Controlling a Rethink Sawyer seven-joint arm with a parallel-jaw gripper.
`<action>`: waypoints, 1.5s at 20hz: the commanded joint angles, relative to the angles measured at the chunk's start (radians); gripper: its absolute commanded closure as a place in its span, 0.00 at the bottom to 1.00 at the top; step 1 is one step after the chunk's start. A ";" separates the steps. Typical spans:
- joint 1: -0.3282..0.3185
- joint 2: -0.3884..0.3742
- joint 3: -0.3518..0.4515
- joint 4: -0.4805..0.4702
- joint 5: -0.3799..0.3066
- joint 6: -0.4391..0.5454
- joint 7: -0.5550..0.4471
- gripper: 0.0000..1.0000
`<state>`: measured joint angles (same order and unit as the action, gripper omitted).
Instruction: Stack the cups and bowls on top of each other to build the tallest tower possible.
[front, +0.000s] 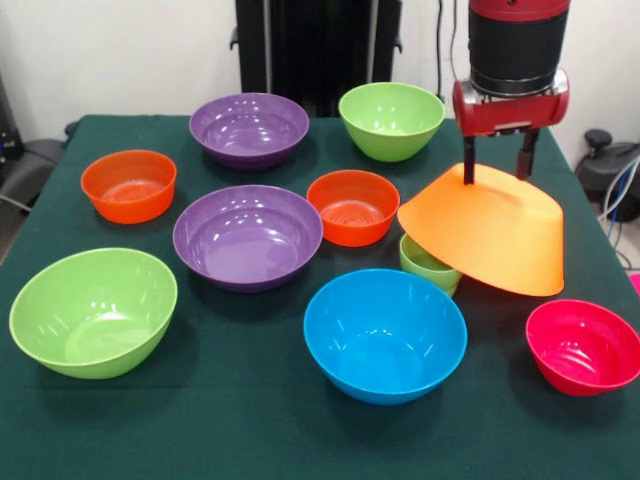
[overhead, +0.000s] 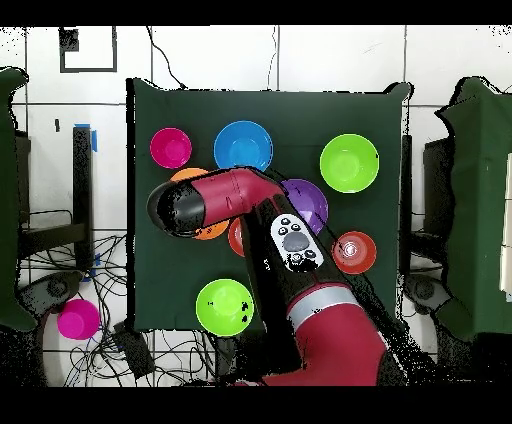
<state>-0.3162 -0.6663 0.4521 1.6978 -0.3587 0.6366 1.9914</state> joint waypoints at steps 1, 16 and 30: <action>-0.046 0.055 0.089 -0.040 -0.104 0.040 -0.246 0.00; -0.099 0.065 0.167 -0.207 -0.167 0.195 -0.377 0.00; -0.107 0.003 0.146 -0.130 -0.193 0.226 -0.276 0.00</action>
<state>-0.4234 -0.6445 0.5859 1.5292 -0.4661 0.7886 1.9419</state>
